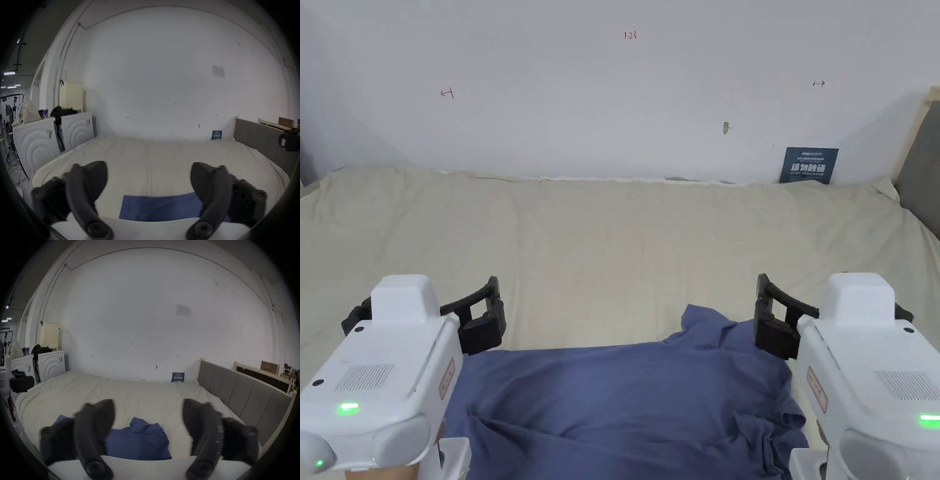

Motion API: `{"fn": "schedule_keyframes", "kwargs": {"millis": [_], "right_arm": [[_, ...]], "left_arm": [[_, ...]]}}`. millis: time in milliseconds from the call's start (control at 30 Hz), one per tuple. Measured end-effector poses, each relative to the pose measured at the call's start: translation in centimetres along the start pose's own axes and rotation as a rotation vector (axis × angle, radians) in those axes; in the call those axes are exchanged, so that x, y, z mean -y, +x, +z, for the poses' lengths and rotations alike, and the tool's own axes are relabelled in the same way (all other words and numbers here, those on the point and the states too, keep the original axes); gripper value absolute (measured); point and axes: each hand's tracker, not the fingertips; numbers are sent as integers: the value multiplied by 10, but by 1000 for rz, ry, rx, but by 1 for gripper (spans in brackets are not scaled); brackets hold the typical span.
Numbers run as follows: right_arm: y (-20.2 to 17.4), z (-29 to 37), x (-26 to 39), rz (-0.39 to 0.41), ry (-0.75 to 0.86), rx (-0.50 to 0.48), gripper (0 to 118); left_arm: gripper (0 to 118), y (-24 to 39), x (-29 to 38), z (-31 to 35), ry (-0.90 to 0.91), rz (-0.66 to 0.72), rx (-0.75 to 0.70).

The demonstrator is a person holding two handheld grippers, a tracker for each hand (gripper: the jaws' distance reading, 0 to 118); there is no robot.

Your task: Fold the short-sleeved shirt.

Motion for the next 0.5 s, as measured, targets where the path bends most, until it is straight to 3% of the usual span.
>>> {"fn": "schedule_keyframes", "kwargs": {"millis": [67,100,133,167,333,500], "right_arm": [[-4,0,-1,20,20,4,55],[-5,0,-1,20,22,5,34],[-5,-2,0,13,28,-2,12],[-6,-2,2,6,37,1,1],[-6,-16,3,-7,18,-7,1],[-6,-37,6,-17,-9,-13,1]], "left_arm": [[83,5,0,3,17,-2,0],[62,6,1,2,15,-9,6],[31,7,2,1,16,-19,18],[2,9,4,1,-2,-40,28],[0,10,9,-18,-77,-65,32],[0,-16,21,-85,-314,44,65]]}}
